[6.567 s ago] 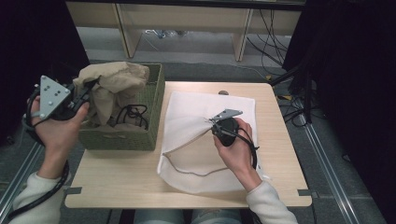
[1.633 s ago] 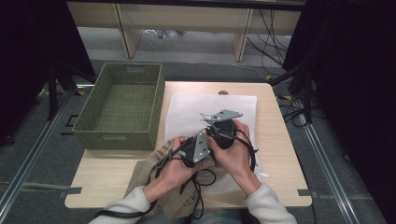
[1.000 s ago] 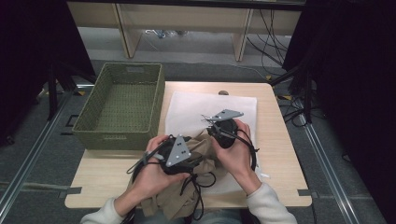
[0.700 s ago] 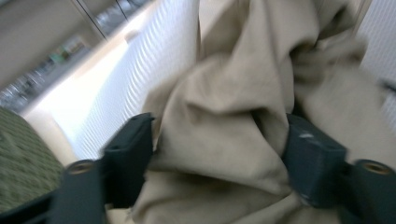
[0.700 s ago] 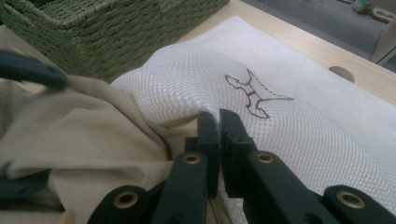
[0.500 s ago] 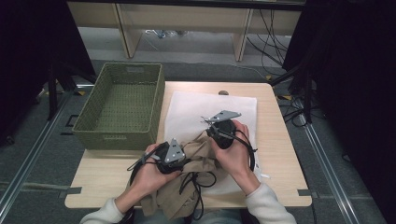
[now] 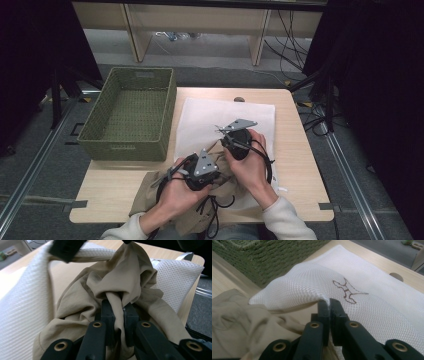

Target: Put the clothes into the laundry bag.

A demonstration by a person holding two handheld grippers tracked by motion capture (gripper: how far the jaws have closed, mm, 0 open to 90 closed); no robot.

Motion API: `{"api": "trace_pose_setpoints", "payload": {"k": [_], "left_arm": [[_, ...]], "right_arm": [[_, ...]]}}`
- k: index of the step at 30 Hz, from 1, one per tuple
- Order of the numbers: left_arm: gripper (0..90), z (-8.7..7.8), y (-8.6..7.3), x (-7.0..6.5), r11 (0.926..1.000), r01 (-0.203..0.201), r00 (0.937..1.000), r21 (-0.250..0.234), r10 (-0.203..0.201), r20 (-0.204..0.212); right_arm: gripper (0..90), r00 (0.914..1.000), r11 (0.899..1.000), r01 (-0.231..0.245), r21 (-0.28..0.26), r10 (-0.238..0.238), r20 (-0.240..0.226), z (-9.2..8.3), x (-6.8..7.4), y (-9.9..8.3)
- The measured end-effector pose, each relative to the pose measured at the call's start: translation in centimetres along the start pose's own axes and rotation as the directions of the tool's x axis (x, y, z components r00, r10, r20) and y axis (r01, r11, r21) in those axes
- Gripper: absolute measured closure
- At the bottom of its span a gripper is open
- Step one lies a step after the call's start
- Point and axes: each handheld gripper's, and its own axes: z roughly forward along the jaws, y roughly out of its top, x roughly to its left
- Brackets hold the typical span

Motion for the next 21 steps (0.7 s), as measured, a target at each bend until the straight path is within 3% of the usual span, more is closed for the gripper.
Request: {"api": "trace_pose_setpoints", "payload": {"k": [2,4,6,7,8,10,11,14,17,21], "left_arm": [[82.1,1.0,0.0,0.1,0.9998,-0.012,0.9998,0.018,0.012,-0.015],[82.2,2.0,-0.1,0.5,0.9967,-0.056,0.9959,0.058,0.060,-0.068],[82.2,2.9,-0.2,0.9,0.9963,-0.048,0.9943,0.071,0.054,-0.092],[82.1,3.3,-0.2,1.2,0.9949,-0.058,0.9900,0.082,0.068,-0.123],[82.0,3.8,-0.3,1.5,0.9947,-0.049,0.9924,0.090,0.059,-0.108],[81.7,4.5,-0.6,1.9,0.9945,-0.037,0.9928,0.098,0.047,-0.110],[81.3,4.8,-0.7,2.0,0.9948,-0.031,0.9934,0.097,0.041,-0.107],[78.6,4.7,-1.0,2.1,0.9955,-0.028,0.9926,0.091,0.038,-0.115],[70.3,3.7,-1.1,1.9,0.9992,-0.020,0.9963,0.036,0.023,-0.083],[50.9,1.3,-0.7,1.5,0.9974,-0.056,0.9977,-0.046,0.054,-0.042]], "right_arm": [[88.6,0.9999,1.000,-0.006,-0.005,0.006,-0.010,-0.1,0.2,0.0],[88.6,0.9998,1.000,-0.008,-0.010,0.008,-0.016,-0.2,0.3,0.1],[88.6,0.9998,1.000,-0.007,-0.019,0.006,-0.021,-0.5,0.5,0.2],[88.6,0.9996,1.000,-0.009,-0.029,0.008,-0.027,-0.6,0.6,0.3],[88.7,0.9994,0.999,0.007,-0.033,-0.008,-0.032,-0.7,0.5,0.3],[88.7,0.9991,0.999,-0.024,-0.035,0.023,-0.036,-0.9,0.6,0.4],[88.7,0.9993,0.999,-0.008,-0.034,0.006,-0.036,-1.0,0.5,0.4],[88.7,0.9992,0.999,-0.010,-0.033,0.008,-0.038,-0.8,0.2,0.3],[88.7,0.9995,1.000,-0.011,-0.029,0.010,-0.029,-0.7,0.0,0.2],[88.6,0.9993,0.999,-0.025,-0.021,0.025,-0.027,-0.6,-0.2,0.2]]}}
